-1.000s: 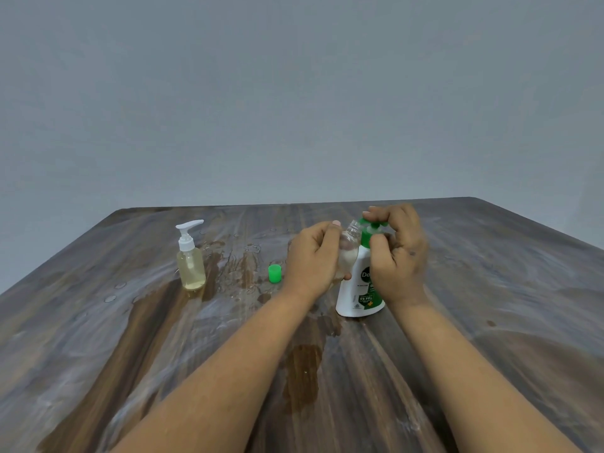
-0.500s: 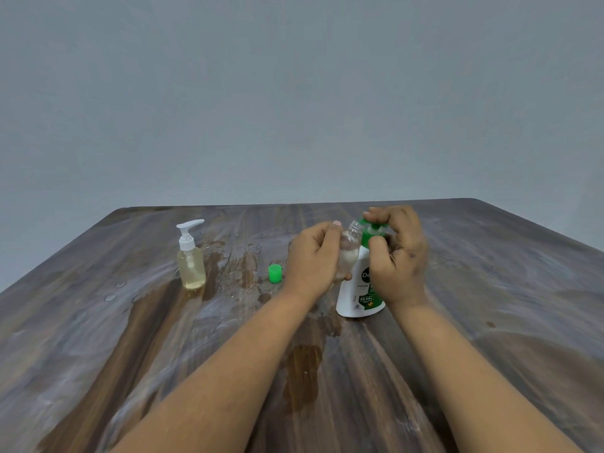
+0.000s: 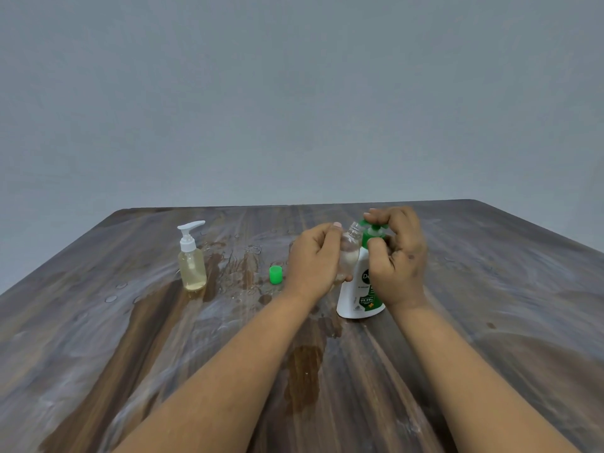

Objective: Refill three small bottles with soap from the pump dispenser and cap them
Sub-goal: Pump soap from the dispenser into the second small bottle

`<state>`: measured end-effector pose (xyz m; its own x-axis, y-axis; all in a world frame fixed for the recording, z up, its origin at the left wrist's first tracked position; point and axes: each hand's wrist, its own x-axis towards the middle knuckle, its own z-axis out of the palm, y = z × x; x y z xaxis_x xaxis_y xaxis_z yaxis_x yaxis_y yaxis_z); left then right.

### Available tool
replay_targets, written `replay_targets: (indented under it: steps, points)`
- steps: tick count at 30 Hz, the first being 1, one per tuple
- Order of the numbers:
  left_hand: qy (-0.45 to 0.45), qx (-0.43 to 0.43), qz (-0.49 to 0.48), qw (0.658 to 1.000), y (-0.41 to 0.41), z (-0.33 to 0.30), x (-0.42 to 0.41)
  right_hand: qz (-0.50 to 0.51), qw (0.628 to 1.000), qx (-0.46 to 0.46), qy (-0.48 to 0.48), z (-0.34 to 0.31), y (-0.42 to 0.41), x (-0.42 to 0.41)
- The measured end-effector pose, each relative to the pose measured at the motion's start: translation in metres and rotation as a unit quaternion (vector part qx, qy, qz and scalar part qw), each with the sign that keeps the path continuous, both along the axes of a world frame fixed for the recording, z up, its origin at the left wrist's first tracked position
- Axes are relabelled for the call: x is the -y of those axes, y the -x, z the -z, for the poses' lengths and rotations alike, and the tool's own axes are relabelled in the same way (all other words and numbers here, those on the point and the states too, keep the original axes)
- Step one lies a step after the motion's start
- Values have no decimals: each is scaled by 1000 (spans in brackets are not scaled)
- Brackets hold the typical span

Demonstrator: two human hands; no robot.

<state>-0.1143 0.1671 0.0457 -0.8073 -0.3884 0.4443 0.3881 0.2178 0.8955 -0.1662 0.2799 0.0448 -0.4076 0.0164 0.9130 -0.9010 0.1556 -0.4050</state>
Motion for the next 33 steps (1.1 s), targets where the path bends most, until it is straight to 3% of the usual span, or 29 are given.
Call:
replay_targets:
  steps: [33]
  points:
    - [-21, 0, 16, 1000, 1, 0, -1, -16, 1000, 9, 6, 0, 1, -2]
